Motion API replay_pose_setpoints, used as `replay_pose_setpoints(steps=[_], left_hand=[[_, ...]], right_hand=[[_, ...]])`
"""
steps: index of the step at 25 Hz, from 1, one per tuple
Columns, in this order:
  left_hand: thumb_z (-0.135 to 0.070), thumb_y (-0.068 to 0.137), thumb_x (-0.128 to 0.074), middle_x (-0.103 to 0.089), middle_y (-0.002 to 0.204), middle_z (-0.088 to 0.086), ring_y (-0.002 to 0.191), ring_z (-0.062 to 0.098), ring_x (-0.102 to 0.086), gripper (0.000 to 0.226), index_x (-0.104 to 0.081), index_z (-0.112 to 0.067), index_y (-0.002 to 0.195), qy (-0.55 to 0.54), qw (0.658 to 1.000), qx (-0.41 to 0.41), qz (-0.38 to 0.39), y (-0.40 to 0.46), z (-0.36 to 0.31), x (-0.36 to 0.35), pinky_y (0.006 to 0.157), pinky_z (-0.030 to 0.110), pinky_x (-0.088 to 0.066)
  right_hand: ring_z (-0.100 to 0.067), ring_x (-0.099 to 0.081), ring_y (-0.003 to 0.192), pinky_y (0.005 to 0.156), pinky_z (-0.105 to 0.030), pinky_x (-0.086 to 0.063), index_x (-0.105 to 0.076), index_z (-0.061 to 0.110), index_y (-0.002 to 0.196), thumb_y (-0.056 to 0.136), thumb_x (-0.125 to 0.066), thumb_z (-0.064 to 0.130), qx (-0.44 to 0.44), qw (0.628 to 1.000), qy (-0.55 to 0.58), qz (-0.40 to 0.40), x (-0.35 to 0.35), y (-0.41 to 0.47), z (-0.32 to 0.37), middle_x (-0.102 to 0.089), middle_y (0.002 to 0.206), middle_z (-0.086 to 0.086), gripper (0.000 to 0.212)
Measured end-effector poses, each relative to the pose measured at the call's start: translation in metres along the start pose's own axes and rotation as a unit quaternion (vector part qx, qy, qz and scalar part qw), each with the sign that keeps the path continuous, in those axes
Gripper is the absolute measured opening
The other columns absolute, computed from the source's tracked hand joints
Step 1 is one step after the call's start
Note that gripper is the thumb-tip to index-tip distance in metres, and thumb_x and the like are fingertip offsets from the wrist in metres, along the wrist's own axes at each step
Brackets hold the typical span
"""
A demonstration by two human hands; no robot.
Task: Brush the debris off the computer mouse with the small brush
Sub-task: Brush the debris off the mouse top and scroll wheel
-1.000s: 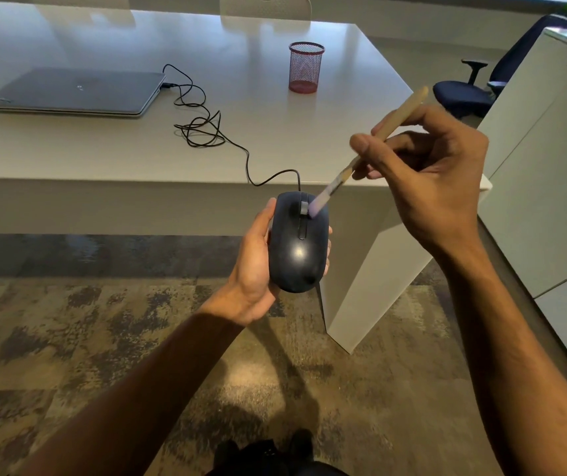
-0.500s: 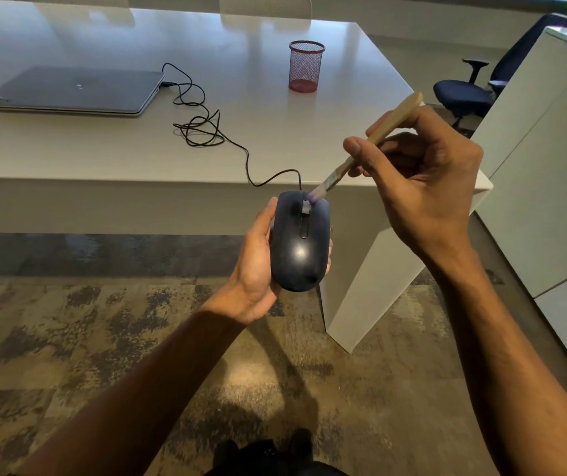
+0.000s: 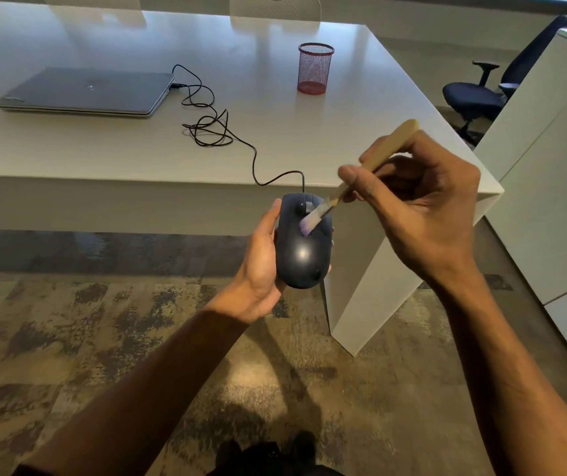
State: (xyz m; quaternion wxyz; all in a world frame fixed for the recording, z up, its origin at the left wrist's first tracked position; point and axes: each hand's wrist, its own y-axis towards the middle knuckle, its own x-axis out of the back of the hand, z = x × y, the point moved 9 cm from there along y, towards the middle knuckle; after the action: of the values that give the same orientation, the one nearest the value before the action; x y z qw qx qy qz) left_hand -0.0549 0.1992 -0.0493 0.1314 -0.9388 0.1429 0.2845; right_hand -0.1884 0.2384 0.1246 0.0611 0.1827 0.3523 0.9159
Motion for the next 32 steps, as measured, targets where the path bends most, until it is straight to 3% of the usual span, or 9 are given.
replay_pose_setpoints(steps=[4,7,12,16,22,24,27,29,32], left_hand=[[-0.060,0.092,-0.042,-0.058,0.128,0.021,0.114,0.032,-0.057,0.069,-0.054,-0.010,0.138,0.018,1.000,0.008,-0.010,0.000,0.004,0.004,0.094,0.046,-0.046],[-0.059,0.091,-0.043,-0.057,0.129,0.022,0.112,0.031,-0.057,0.069,-0.053,-0.008,0.137,0.017,1.000,0.003,-0.010,-0.002,0.002,0.003,0.094,0.047,-0.046],[-0.060,0.092,-0.043,-0.056,0.129,0.026,0.113,0.034,-0.056,0.067,-0.056,-0.010,0.135,0.024,1.000,-0.012,-0.014,-0.001,-0.001,0.004,0.094,0.049,-0.045],[-0.062,0.088,-0.046,-0.056,0.129,0.023,0.113,0.032,-0.056,0.073,-0.053,-0.010,0.139,0.020,1.000,0.000,-0.011,-0.003,0.001,0.003,0.094,0.048,-0.045],[-0.059,0.091,-0.042,-0.057,0.128,0.022,0.111,0.033,-0.057,0.069,-0.054,-0.010,0.138,0.018,1.000,-0.004,-0.010,-0.004,-0.001,0.003,0.090,0.046,-0.046],[-0.058,0.093,-0.040,-0.058,0.126,0.022,0.107,0.031,-0.060,0.068,-0.053,-0.009,0.138,0.015,1.000,-0.004,-0.002,-0.005,-0.002,0.000,0.086,0.043,-0.048],[-0.057,0.097,-0.036,-0.059,0.125,0.020,0.105,0.029,-0.060,0.065,-0.054,-0.009,0.138,0.015,1.000,-0.011,0.003,-0.007,-0.004,-0.002,0.089,0.044,-0.047],[-0.056,0.098,-0.035,-0.061,0.122,0.019,0.102,0.027,-0.062,0.065,-0.053,-0.008,0.138,0.017,1.000,-0.008,0.004,-0.007,-0.004,-0.002,0.088,0.043,-0.048],[-0.057,0.098,-0.035,-0.061,0.115,0.017,0.094,0.023,-0.064,0.072,-0.048,-0.001,0.141,0.014,1.000,0.004,0.016,-0.007,-0.001,-0.004,0.082,0.039,-0.049]], right_hand=[[0.003,-0.072,0.078,0.076,-0.013,-0.058,-0.068,0.001,0.100,0.089,-0.076,0.021,0.051,0.994,-0.092,-0.010,-0.002,-0.001,0.012,-0.068,0.086,0.011,0.024],[0.001,-0.072,0.080,0.077,-0.012,-0.058,-0.068,-0.001,0.099,0.089,-0.076,0.018,0.087,0.991,-0.100,-0.021,0.002,-0.002,0.024,-0.067,0.088,0.008,0.022],[0.014,-0.065,0.077,0.079,-0.003,-0.053,-0.068,0.000,0.100,0.089,-0.074,0.020,0.108,0.985,-0.130,0.017,-0.008,-0.005,0.032,-0.063,0.089,0.011,0.024],[0.006,-0.070,0.082,0.079,-0.009,-0.056,-0.067,-0.001,0.100,0.089,-0.075,0.018,0.106,0.988,-0.110,-0.031,0.003,-0.003,0.032,-0.064,0.090,0.013,0.024],[0.009,-0.068,0.079,0.077,-0.009,-0.057,-0.067,0.002,0.103,0.089,-0.076,0.019,0.080,0.990,-0.114,-0.015,0.000,-0.002,0.024,-0.064,0.088,0.012,0.024],[0.007,-0.069,0.079,0.077,-0.013,-0.059,-0.065,0.004,0.103,0.089,-0.075,0.020,0.076,0.992,-0.096,-0.036,0.005,-0.001,0.023,-0.064,0.088,0.014,0.023],[-0.003,-0.074,0.076,0.073,-0.022,-0.062,-0.065,0.006,0.101,0.089,-0.075,0.020,0.052,0.998,-0.031,0.009,0.001,-0.001,0.021,-0.067,0.086,0.010,0.021],[-0.006,-0.074,0.075,0.072,-0.022,-0.062,-0.066,0.004,0.100,0.089,-0.075,0.020,0.033,0.998,-0.052,0.023,-0.002,0.000,0.014,-0.068,0.084,0.007,0.022],[-0.005,-0.074,0.078,0.073,-0.019,-0.062,-0.066,0.001,0.102,0.090,-0.075,0.019,0.033,0.995,-0.090,-0.033,0.007,0.005,0.006,-0.067,0.086,0.008,0.024]])
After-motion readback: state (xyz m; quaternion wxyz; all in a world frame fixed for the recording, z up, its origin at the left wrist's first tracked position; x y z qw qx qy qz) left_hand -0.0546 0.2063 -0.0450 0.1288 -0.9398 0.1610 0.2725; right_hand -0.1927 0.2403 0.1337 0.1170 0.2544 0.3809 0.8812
